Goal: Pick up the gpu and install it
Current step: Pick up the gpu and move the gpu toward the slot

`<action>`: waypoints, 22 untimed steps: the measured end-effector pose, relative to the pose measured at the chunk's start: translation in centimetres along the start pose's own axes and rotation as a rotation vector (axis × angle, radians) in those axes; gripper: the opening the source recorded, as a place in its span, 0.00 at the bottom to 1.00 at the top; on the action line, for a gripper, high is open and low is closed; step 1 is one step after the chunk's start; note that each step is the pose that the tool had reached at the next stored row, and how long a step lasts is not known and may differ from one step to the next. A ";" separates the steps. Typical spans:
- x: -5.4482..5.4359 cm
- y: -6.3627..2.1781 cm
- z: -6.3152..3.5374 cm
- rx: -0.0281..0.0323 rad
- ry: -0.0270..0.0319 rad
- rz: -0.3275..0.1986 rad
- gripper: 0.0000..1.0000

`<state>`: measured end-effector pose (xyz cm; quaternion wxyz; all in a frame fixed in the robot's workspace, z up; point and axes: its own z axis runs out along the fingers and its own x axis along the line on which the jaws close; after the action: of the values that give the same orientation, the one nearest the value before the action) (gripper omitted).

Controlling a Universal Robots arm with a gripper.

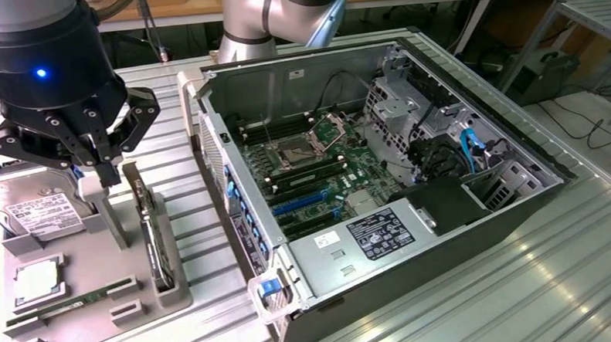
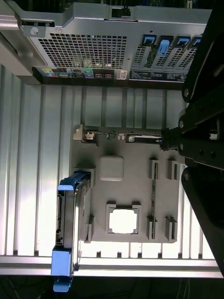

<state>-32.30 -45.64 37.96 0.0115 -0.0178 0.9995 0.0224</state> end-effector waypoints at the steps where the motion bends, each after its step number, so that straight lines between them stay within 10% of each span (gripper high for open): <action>1: 0.0 0.00 0.00 0.0000 0.0000 0.000 0.11; 10: 0.0 -0.03 -0.01 0.0001 0.0001 0.000 0.11; 19: 0.0 -0.06 0.00 0.0000 0.0000 0.000 0.66; 22: 0.0 -0.07 0.00 0.0000 0.0000 0.000 0.66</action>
<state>-32.30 -45.71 37.96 0.0115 -0.0178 0.9995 0.0224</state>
